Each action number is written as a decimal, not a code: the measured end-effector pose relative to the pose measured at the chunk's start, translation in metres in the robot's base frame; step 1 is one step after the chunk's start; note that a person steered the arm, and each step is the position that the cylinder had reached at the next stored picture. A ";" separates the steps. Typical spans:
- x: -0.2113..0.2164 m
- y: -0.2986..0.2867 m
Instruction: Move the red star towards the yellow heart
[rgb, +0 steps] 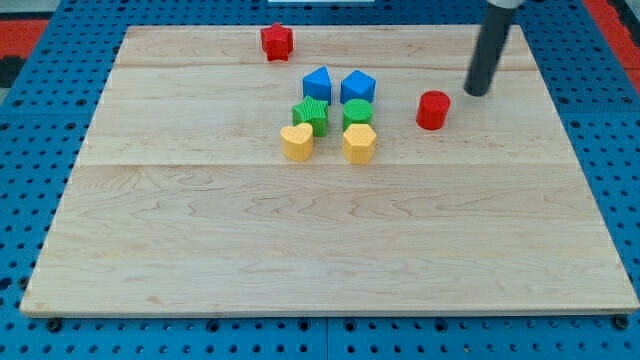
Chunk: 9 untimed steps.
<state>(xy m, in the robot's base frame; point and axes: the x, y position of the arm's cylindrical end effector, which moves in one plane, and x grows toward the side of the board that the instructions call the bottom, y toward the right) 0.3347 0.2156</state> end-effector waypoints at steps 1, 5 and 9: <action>0.007 -0.020; -0.121 -0.119; -0.114 -0.317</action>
<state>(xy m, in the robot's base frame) 0.2204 -0.1018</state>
